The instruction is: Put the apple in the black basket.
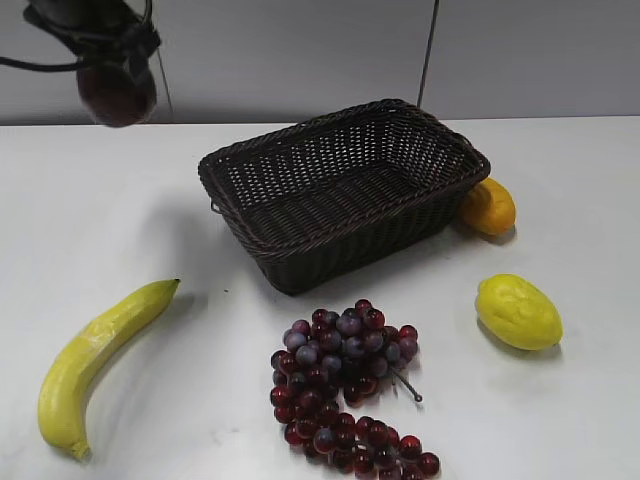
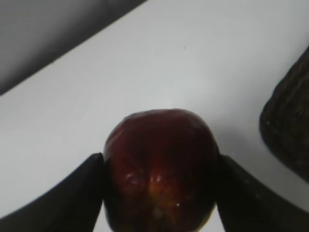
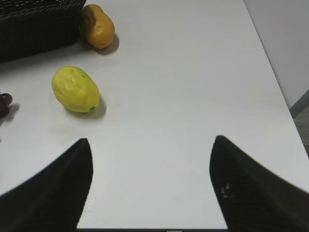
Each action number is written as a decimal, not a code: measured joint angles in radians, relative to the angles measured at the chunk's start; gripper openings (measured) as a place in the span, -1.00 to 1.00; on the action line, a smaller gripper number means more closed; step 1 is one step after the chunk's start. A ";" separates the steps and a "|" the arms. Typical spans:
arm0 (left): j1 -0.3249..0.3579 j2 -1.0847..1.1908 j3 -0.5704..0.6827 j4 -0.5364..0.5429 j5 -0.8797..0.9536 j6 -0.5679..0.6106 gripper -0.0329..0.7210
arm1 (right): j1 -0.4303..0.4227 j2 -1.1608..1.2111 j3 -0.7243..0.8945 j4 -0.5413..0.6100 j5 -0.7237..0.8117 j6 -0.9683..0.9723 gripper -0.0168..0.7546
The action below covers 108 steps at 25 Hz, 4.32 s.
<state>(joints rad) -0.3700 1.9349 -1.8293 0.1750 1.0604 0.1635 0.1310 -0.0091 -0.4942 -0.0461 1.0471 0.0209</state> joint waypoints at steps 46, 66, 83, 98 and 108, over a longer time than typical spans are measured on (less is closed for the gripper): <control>-0.347 0.379 -0.100 -0.102 -0.316 0.000 0.83 | 0.000 0.000 0.000 0.000 0.000 0.000 0.53; -0.206 0.151 -0.101 -0.053 0.073 -0.019 0.75 | 0.000 0.000 0.000 0.000 0.000 0.000 0.53; 0.203 0.091 0.003 -0.072 0.154 -0.072 0.63 | 0.000 0.000 0.000 0.000 0.000 0.000 0.53; 0.261 -0.242 0.684 -0.097 0.158 -0.075 0.62 | 0.000 0.000 0.000 0.000 0.000 0.000 0.53; 0.261 -0.588 1.054 -0.152 0.069 -0.075 0.62 | 0.000 0.000 0.000 0.000 0.000 0.000 0.53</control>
<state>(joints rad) -0.1089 1.3469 -0.7754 0.0230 1.1289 0.0881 0.1310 -0.0091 -0.4942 -0.0461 1.0471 0.0211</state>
